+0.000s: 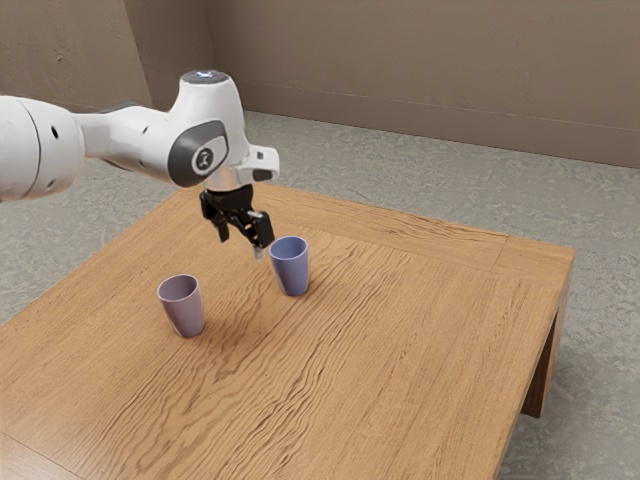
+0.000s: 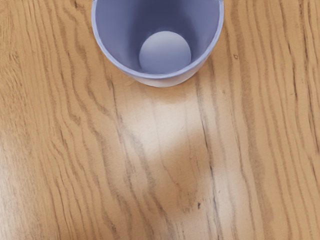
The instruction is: Place the right cup onto the left cup
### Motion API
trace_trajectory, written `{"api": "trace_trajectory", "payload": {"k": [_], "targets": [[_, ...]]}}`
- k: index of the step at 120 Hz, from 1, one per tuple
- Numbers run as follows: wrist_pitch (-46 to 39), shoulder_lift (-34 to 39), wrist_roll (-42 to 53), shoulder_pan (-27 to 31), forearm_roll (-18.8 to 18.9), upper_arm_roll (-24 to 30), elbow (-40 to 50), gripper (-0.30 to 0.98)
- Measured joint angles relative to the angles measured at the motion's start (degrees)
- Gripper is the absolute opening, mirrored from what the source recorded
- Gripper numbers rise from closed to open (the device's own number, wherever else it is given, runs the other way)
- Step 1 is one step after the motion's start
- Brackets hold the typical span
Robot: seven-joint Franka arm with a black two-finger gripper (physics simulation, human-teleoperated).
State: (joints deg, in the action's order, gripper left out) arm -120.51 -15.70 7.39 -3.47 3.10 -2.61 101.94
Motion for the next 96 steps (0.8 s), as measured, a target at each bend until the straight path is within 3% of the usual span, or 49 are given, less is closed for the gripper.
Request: {"api": "trace_trajectory", "payload": {"k": [38,96], "targets": [[-3.0,-10.5,-0.1,1.2,0.0,0.6,-11.1,0.69],[-4.0,-19.5,0.7,3.6,-0.3,0.7,-20.0,0.69]]}}
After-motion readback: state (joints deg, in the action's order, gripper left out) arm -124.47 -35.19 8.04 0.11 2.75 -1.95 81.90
